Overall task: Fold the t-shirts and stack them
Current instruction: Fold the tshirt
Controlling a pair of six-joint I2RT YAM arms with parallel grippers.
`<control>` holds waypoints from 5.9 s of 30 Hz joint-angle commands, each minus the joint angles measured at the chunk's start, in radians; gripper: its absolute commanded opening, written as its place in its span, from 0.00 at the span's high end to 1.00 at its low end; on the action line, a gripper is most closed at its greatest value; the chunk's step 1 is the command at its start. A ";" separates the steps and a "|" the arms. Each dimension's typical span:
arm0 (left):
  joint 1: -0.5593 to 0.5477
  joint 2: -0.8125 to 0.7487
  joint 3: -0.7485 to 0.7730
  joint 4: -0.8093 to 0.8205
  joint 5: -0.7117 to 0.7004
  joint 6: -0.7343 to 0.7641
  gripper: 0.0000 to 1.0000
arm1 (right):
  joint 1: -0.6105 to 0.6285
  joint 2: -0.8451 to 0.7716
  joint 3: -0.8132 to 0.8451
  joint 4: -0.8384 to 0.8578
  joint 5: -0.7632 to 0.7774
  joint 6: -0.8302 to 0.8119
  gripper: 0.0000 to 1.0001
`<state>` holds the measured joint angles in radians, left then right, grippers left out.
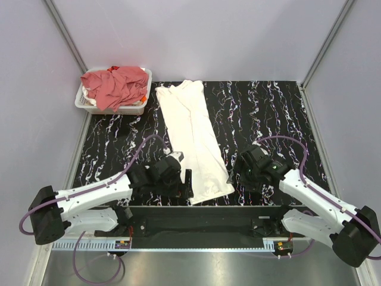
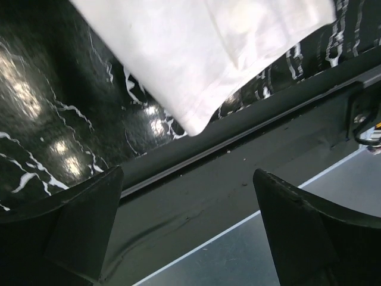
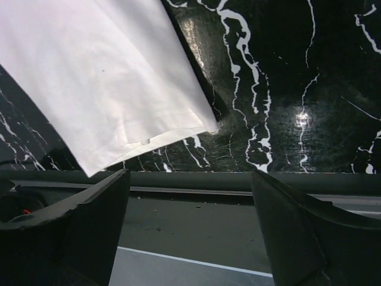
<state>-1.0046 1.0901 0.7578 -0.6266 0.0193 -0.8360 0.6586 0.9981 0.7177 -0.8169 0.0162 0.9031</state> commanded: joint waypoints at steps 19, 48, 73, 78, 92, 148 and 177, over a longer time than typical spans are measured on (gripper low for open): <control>-0.052 0.116 -0.216 0.352 -0.081 -0.236 0.29 | -0.037 0.283 -0.029 0.223 -0.039 -0.073 0.44; -0.052 0.143 -0.213 0.352 -0.096 -0.227 1.00 | -0.050 0.292 -0.140 0.360 -0.148 -0.056 0.88; -0.077 -0.043 -0.184 0.281 -0.095 -0.262 0.23 | -0.017 0.019 -0.104 0.107 -0.200 0.019 1.00; -0.115 0.119 -0.130 0.306 -0.079 -0.258 0.28 | -0.016 0.039 -0.118 0.124 -0.213 0.013 1.00; -0.195 0.252 -0.087 0.332 -0.067 -0.314 0.40 | -0.016 0.057 -0.164 0.173 -0.220 0.013 1.00; -0.181 -0.184 -0.012 -0.103 -0.320 -0.362 1.00 | 0.223 0.062 0.041 0.111 -0.148 0.186 1.00; 0.529 0.368 0.482 -0.004 -0.026 0.201 1.00 | -0.126 0.763 0.821 -0.008 -0.165 -0.220 1.00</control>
<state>-0.5064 1.4162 1.1675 -0.6842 -0.0643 -0.7101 0.5602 1.7348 1.4693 -0.8146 -0.1253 0.7254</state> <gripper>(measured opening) 0.020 0.073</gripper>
